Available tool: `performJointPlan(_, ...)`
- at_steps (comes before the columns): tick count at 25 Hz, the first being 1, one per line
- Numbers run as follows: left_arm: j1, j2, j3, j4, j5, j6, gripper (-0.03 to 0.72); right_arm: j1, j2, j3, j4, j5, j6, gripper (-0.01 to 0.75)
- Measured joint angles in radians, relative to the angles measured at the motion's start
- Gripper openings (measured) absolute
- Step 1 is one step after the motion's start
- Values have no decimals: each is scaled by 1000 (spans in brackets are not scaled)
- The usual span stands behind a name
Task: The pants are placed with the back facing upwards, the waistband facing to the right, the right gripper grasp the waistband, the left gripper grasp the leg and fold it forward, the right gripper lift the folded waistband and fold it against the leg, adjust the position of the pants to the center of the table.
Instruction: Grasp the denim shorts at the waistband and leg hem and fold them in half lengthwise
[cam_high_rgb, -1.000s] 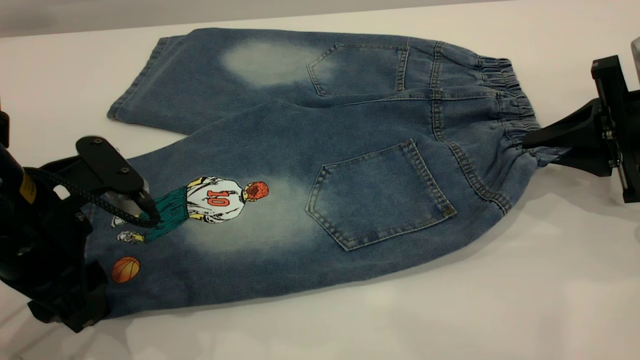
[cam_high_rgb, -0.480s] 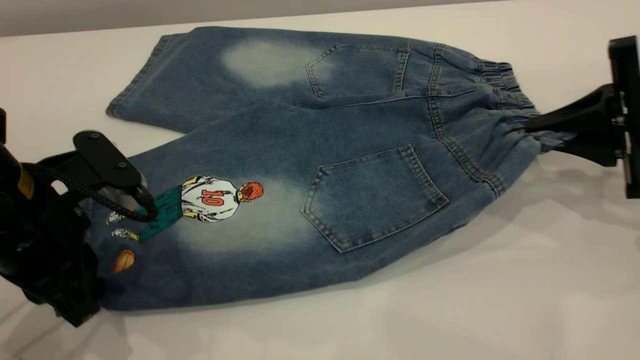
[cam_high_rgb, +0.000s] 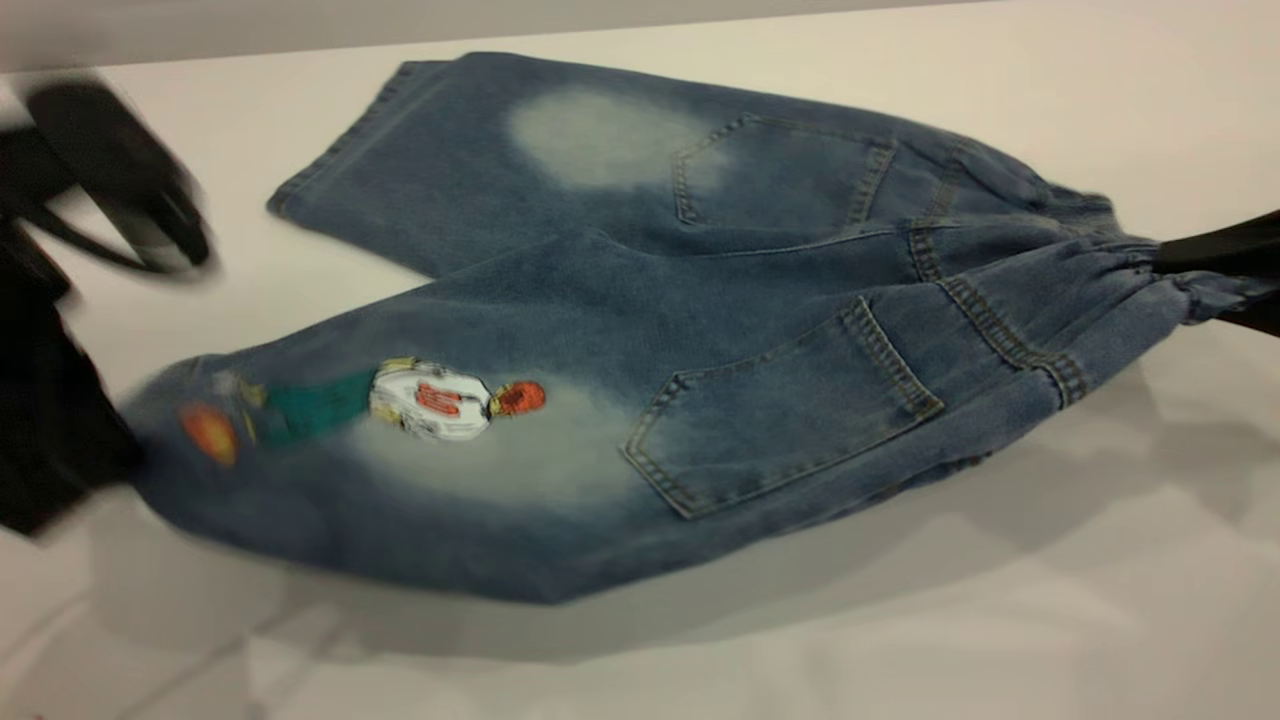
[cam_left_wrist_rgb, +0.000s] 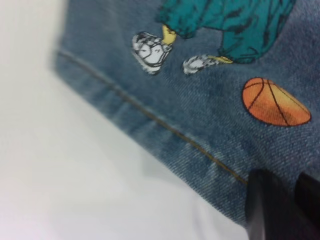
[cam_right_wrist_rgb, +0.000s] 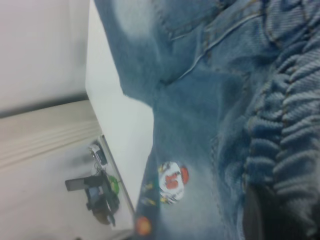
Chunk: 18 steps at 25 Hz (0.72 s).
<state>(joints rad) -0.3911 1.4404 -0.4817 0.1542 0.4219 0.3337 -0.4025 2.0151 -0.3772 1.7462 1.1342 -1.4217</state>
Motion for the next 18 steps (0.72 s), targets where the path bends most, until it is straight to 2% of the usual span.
performJointPlan(5,6,-177,-30,135,-19,-94,78,0,-83,22,0,57,42,35)
performJointPlan(8,47,-200,-83,257,-80,-215,78,1,-96,13,-6,75,83,35)
performJointPlan(14,154,-46,-242,514,-139,-433,78,3,-96,-74,-8,28,197,35)
performJointPlan(18,162,107,-351,619,-183,-453,77,3,-92,-148,-8,-46,293,35)
